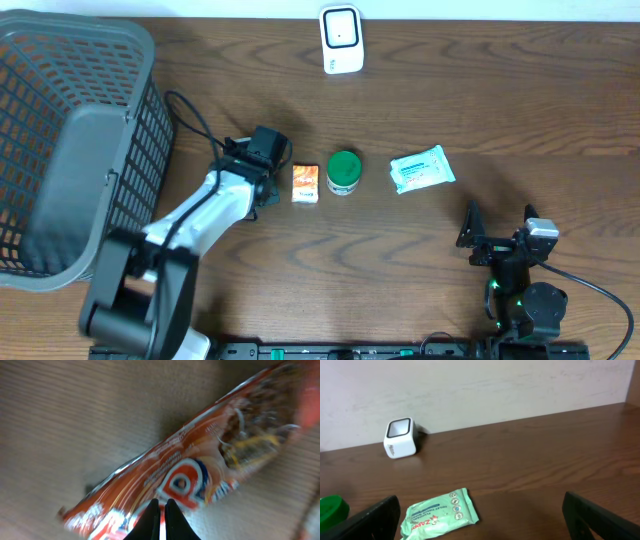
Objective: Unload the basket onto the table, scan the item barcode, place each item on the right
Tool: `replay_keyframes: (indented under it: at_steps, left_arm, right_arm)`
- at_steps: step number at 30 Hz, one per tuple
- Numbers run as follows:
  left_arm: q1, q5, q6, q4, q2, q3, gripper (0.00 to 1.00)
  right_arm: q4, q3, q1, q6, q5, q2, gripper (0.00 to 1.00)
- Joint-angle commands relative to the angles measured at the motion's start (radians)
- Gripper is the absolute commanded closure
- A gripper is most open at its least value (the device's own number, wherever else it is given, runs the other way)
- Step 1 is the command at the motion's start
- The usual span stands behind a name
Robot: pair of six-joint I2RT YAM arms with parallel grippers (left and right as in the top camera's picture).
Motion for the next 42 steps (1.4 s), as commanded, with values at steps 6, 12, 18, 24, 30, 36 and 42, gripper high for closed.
replay_keyframes:
  at_steps: [6, 12, 18, 24, 30, 36, 42]
  left_arm:
    - [0.001, -0.050, -0.010, 0.027, 0.146, 0.008, 0.93]
    - [0.001, -0.053, 0.003, 0.014, -0.006, 0.036, 0.93]
    - [-0.001, -0.053, 0.023, -0.001, -0.280, 0.089, 0.92]
    - [-0.001, -0.054, 0.208, 0.177, -0.556, 0.140, 0.67]
    - [0.000, -0.229, 0.388, 0.520, -0.734, 0.140, 0.12]
    - [0.000, -0.451, 0.835, 0.574, -0.783, 0.140, 0.01]
    - [0.005, -0.455, 0.937, 0.591, -0.786, 0.140, 0.02]
  right_arm:
    - [-0.004, -0.002, 0.005, 0.010, 0.001, -0.004, 0.01]
    - [-0.004, -0.002, 0.005, 0.010, 0.001, -0.004, 0.01]
    - [-0.004, -0.002, 0.005, 0.010, 0.001, -0.004, 0.01]
    - [-0.004, -0.002, 0.005, 0.010, 0.002, -0.004, 0.01]
    - [-0.004, -0.002, 0.005, 0.010, 0.002, -0.004, 0.01]
    - [-0.004, -0.002, 0.005, 0.010, 0.002, -0.004, 0.01]
    - [-0.004, -0.002, 0.005, 0.010, 0.001, -0.004, 0.01]
